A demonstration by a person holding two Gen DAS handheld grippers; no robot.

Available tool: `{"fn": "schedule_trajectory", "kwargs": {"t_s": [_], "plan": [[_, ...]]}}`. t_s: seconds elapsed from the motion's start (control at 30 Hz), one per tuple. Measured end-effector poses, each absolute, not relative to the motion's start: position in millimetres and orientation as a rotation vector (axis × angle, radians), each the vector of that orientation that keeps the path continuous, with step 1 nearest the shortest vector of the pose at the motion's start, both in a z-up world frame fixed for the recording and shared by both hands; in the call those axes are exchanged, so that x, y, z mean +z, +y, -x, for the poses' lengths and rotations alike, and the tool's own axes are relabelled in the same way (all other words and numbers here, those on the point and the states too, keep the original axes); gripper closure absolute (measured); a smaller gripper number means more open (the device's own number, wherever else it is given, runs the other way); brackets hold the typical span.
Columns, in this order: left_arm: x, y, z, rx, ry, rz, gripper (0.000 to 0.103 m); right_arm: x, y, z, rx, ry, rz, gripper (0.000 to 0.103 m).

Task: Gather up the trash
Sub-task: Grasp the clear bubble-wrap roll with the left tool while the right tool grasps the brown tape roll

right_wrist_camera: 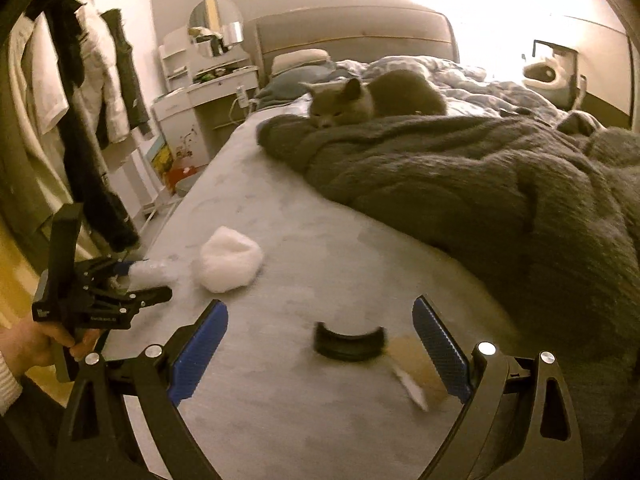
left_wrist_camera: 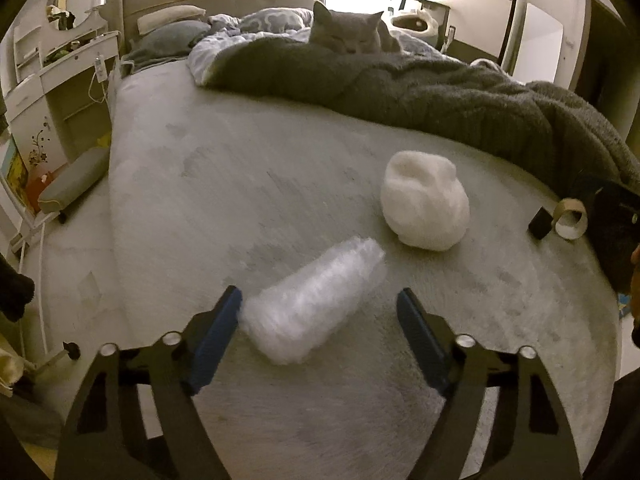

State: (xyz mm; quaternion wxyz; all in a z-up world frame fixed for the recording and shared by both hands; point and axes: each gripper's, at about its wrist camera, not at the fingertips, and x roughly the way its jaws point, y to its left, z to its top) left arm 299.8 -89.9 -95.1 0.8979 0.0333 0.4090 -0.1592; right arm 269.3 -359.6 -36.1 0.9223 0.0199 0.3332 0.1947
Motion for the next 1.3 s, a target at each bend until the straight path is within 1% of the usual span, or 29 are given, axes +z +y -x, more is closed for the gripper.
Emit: {"fn": "schedule_trajectory", "kwargs": {"t_s": [0.03,0.1,0.13,0.17,0.23,0.5,0.57,0.63,0.7,0.87,0.93,1.03,1.07,1.2,1.3], "plan": [[-96.2,-91.9,-299.8,-0.328,0.850,-0.074,0.030,-36.6,-364.0,-269.1,0.398,0.684,-0.049,0.008],[-98.0,-96.1,-298.9,-0.318,0.846,-0.094,0.032,-37.4,-370.3,-268.5,0.388,0.682,-0.048,0.008],[-98.7,-98.3,-299.0,-0.311,0.847,-0.104,0.035,-38.8,-373.8,-268.1,0.385,0.684,-0.041,0.008],[-99.6,-99.9,-299.7,-0.305,0.853,-0.110,0.037,-39.9,-376.1,-267.9,0.381,0.686,-0.037,0.008],[-99.5,-100.5,-300.6,-0.303,0.857,-0.105,0.047,-43.4,-383.1,-268.6,0.375,0.697,-0.036,0.008],[-93.6,-102.3,-306.2,-0.250,0.859,-0.055,0.053,-55.4,-382.6,-266.3,0.390,0.723,0.089,0.010],[-91.7,-101.5,-306.5,-0.240,0.853,-0.040,0.053,-59.3,-384.3,-265.7,0.388,0.731,0.116,0.015],[-89.6,-100.1,-306.9,-0.235,0.847,-0.022,0.053,-62.0,-390.6,-266.3,0.379,0.738,0.132,0.026],[-87.4,-99.7,-306.8,-0.232,0.841,-0.010,0.053,-63.1,-399.4,-268.3,0.377,0.744,0.121,0.034],[-81.2,-101.2,-305.4,-0.240,0.823,0.018,0.053,-67.6,-401.7,-268.7,0.389,0.760,0.130,0.038],[-79.1,-101.6,-302.9,-0.245,0.817,0.027,0.053,-71.2,-398.7,-270.1,0.394,0.775,0.144,0.044],[-77.4,-100.7,-300.1,-0.249,0.816,0.042,0.053,-75.7,-399.1,-275.1,0.400,0.808,0.129,0.058],[-77.0,-100.2,-299.1,-0.249,0.817,0.050,0.053,-77.4,-399.2,-277.0,0.399,0.820,0.127,0.061],[-74.7,-98.2,-294.1,-0.241,0.813,0.069,0.053,-82.0,-399.6,-280.0,0.411,0.844,0.107,0.079],[-71.6,-95.4,-287.7,-0.230,0.799,0.088,0.053,-82.3,-399.3,-280.0,0.421,0.851,0.092,0.082]]}}
